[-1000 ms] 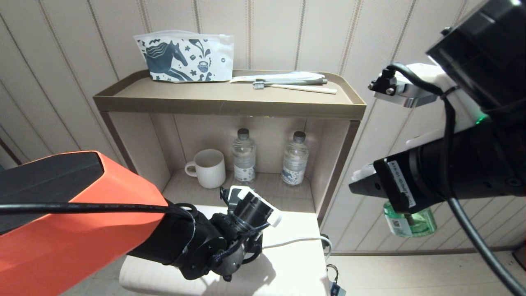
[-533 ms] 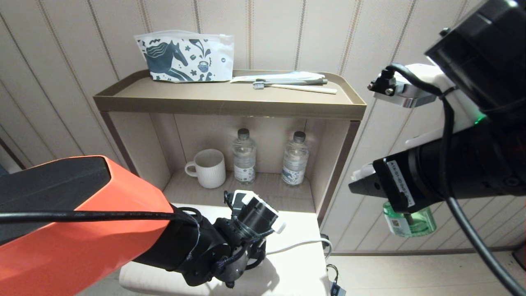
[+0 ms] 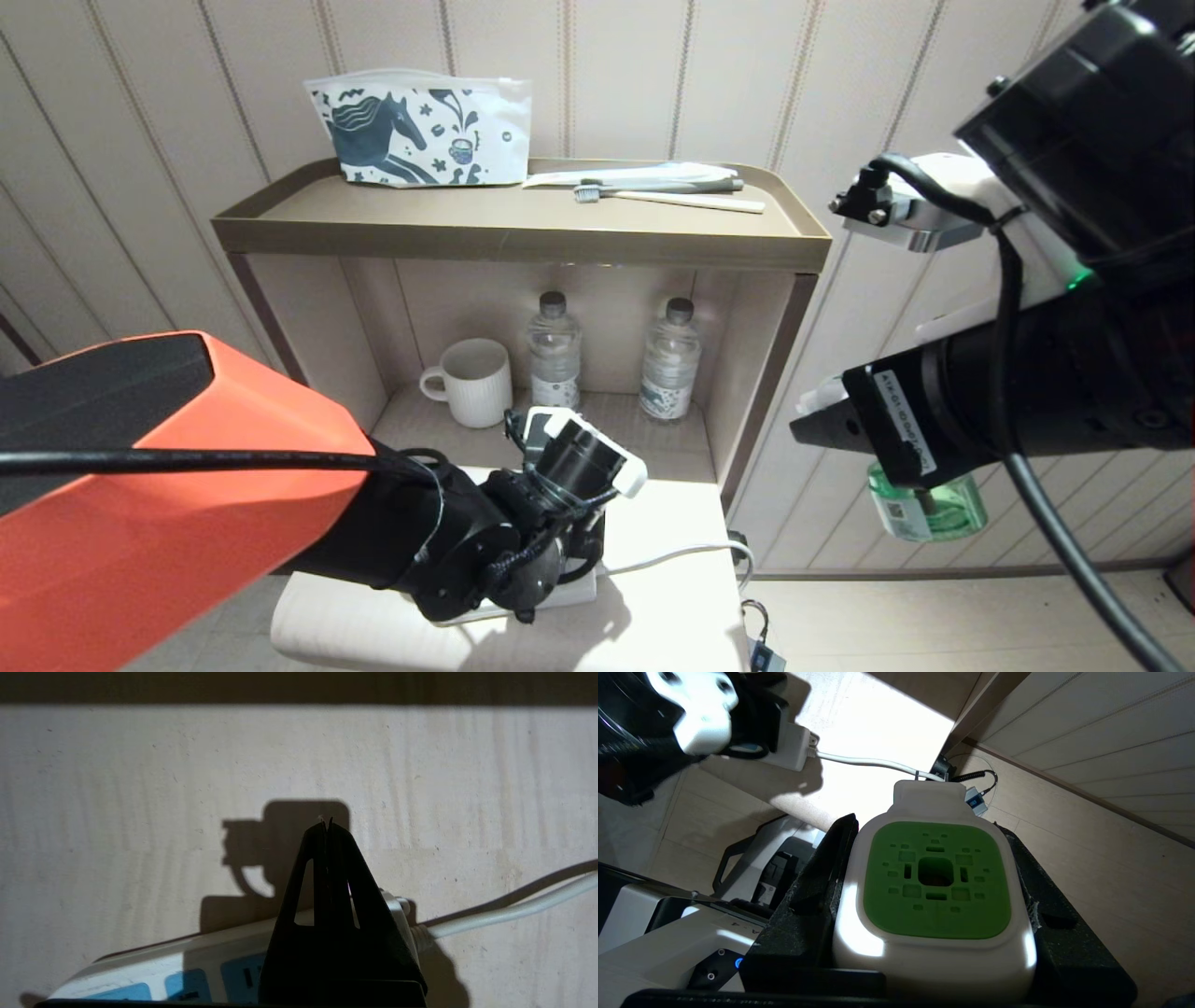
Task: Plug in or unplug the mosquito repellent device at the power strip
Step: Insert the plug into the socket
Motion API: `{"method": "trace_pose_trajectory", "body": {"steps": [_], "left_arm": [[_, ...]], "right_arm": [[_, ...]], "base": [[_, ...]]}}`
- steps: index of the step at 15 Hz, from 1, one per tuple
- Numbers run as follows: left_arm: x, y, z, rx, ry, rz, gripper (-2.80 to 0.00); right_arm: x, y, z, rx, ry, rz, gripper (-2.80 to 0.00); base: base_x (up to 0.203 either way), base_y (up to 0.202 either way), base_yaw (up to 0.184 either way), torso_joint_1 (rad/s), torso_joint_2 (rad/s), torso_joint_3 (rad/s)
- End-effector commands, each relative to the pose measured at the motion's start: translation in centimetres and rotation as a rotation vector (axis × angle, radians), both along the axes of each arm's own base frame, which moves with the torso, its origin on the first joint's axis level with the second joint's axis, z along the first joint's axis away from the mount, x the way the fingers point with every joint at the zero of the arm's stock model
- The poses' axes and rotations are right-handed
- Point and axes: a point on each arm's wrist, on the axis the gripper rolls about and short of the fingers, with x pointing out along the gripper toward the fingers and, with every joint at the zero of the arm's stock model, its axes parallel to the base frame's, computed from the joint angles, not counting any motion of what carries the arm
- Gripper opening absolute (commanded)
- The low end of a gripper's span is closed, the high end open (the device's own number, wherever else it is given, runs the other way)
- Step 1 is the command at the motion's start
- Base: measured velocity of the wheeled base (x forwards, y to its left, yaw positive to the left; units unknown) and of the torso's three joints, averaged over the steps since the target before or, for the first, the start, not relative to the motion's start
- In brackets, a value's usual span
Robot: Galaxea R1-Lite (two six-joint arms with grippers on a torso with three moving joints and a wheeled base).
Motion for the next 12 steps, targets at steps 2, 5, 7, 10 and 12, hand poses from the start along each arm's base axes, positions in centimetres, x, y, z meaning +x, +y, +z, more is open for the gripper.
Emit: {"method": "trace_pose_trajectory", "body": {"steps": [2,5,7,10,12], "left_arm": [[0.5,1.4,4.0,-0.059,-0.056,0.035,-2.80],[-0.9,3.0,6.1,-0.067,-0.061,0.038,-2.80],[-2.7,4.9,7.2,-0.067,-0.062,0.039,-2.80],[-5.8,8.6,8.1,-0.059,-0.071,0.061,-2.80],[-7.9,11.3,8.8,-0.066,-0.103,0.103,-2.80]], "right_arm": [[0.0,0.0,0.0,-0.003,0.002,-0.004,-2.80],[0.0,0.0,0.0,0.002,0.001,0.000,-2.80],[-0.1,-0.1,0.1,0.005,0.001,0.000,-2.80],[-0.2,-0.2,0.1,0.008,0.001,0.002,-2.80],[-0.5,-0.5,0.3,0.017,-0.002,0.006,-2.80]], "base": [[0.000,0.000,0.000,0.000,0.00,0.000],[0.000,0.000,0.000,0.000,0.00,0.000],[0.000,0.000,0.000,0.000,0.00,0.000],[0.000,0.000,0.000,0.000,0.00,0.000],[0.000,0.000,0.000,0.000,0.00,0.000]]}}
